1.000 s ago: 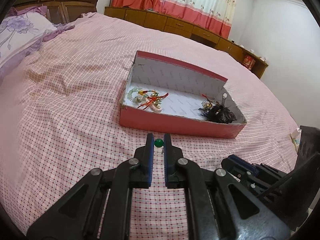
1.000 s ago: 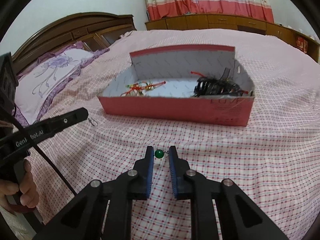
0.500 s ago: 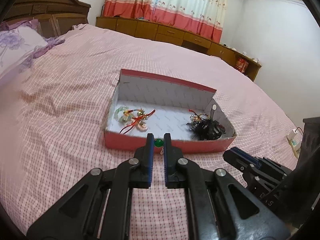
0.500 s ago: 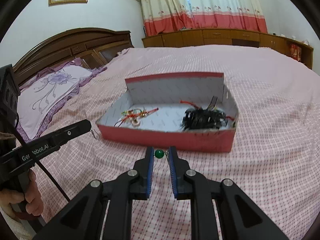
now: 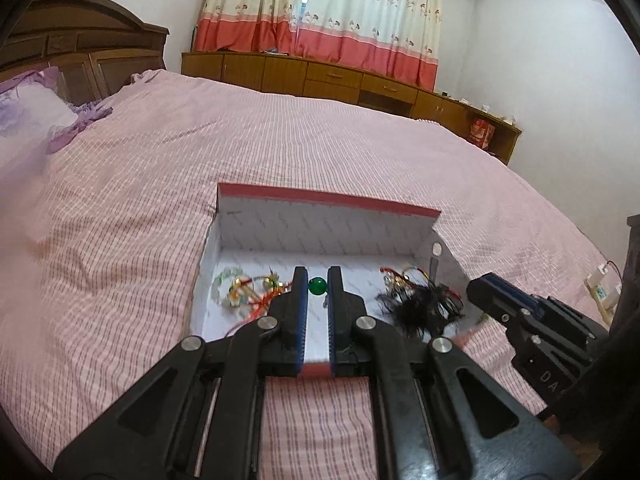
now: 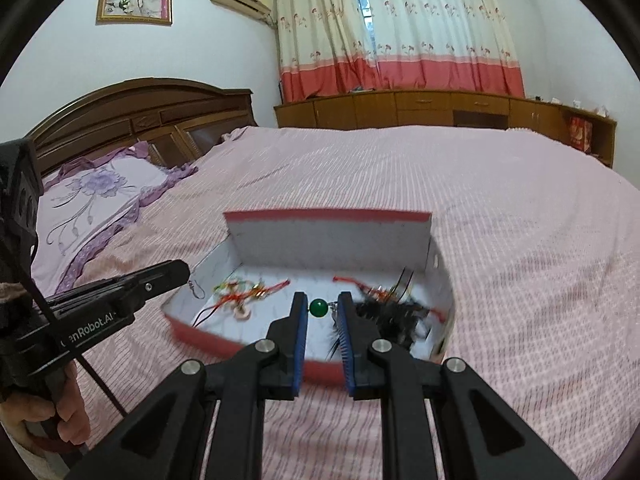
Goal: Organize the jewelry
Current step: 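Carry both earrings into the box and open both grippers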
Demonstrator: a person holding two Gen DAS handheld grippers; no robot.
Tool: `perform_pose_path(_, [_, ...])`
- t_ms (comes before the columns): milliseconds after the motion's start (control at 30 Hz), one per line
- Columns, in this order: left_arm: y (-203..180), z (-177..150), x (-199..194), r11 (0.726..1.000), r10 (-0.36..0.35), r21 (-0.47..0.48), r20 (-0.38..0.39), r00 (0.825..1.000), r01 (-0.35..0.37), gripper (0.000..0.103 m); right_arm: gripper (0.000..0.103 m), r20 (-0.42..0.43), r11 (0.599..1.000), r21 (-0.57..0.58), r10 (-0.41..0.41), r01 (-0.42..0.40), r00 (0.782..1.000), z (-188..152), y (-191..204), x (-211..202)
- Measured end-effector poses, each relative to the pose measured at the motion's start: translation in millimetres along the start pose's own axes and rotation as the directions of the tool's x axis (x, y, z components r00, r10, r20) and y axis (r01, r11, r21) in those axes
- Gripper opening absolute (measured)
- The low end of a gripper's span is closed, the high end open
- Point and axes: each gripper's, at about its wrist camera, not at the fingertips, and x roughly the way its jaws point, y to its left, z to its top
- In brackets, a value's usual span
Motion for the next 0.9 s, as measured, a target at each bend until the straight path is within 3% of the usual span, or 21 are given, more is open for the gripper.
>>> perform_pose_path(433, [4.2, 7.0, 43.8, 0.999, 0.04, 0.001, -0.005, 0.999, -0.04, 0.0, 0.017, 0.017, 0.998, -0.016, -0.06, 0.06, 0.998, 8.7, -20.8, 41.0])
perform_pose_path(900, [9.9, 6.4, 65.1, 0.998, 0.068, -0.004, 0.015, 0.998, -0.068, 0.002, 0.017, -0.004, 0.998, 0.003, -0.066, 0.066, 0.998, 4.7, -33.0, 66.0])
